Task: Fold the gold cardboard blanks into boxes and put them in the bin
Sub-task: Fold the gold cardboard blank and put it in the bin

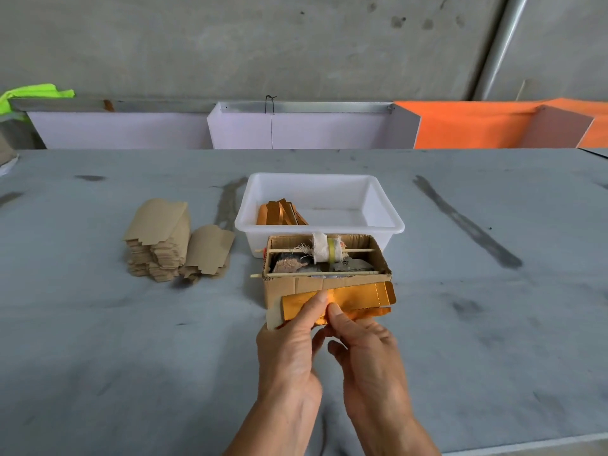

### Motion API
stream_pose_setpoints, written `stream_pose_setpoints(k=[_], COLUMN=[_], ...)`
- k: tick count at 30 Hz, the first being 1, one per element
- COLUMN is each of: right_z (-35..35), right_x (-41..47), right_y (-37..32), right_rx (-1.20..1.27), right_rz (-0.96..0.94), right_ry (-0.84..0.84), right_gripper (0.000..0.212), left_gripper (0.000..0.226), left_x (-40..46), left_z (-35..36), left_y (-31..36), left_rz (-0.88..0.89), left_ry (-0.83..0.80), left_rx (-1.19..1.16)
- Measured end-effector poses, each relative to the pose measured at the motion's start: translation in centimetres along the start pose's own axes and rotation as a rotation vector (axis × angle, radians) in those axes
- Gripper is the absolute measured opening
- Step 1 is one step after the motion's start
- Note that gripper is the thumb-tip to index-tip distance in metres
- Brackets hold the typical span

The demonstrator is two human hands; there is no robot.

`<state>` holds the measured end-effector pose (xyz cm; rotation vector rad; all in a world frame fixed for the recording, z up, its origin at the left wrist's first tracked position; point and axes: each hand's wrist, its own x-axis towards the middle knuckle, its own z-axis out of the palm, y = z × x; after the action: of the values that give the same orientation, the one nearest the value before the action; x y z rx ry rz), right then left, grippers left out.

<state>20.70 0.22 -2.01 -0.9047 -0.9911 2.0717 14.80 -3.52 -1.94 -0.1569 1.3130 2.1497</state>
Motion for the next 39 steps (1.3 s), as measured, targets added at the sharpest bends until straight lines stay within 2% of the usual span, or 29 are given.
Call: stream_pose_setpoints(k=[2,6,13,15,17,20,25,27,34,39], right_z=[0.0,0.0,-0.2,-0.4,-0.6,-1.1,-1.1,-0.9,-1.4,-1.5], right_x=[-0.1,0.0,1.2,1.6,1.8,1.5,1.6,1.8,2.2,2.8], right_y=[0.1,0.0,0.4,0.4,0.4,0.4,1.1,1.2,0.6,-0.1], right_rx=[-0.017,0.093,0.120,0.134,0.128,0.130,0.056,0.038,-0.058,-0.099], right_rz=[0.013,0.069,0.031,0.073,0.137,0.227,0.121,0.079,0.052,0.035], right_ry=[-0.001,-0.059,0.114,0.141,0.092,-0.017,0.034,0.078,0.102,0.178], right_gripper=[0.028,0.005,0.015,0.016,0.013,0.015,0.015,0.024,0.033,0.024], left_gripper=[0.027,0.022,0.038,0.031,0.016,0.013,0.012,0.010,0.015,0.014], left_x=[0.2,0.3,-0.1,-0.2,0.1,0.6,0.9,0.9,1.4,1.9], left_z=[0.1,0.0,-0.7,-0.9,-1.1,-1.3,-1.3,-1.5,-1.9,-2.1], left_y=[-0.2,-0.4,-0.8,-0.9,-1.1,-1.0,-1.0,-1.0,-0.2,0.2], left_rz=[0.002,0.024,0.020,0.025,0.039,0.051,0.094,0.111,0.161,0.142], left_ry=[0.035,0.034,-0.009,-0.003,0.034,0.076,0.049,0.046,0.027,0.035], left_rx=[-0.014,-0.021,0.012,0.036,0.074,0.063,0.109,0.127,0.186,0.221])
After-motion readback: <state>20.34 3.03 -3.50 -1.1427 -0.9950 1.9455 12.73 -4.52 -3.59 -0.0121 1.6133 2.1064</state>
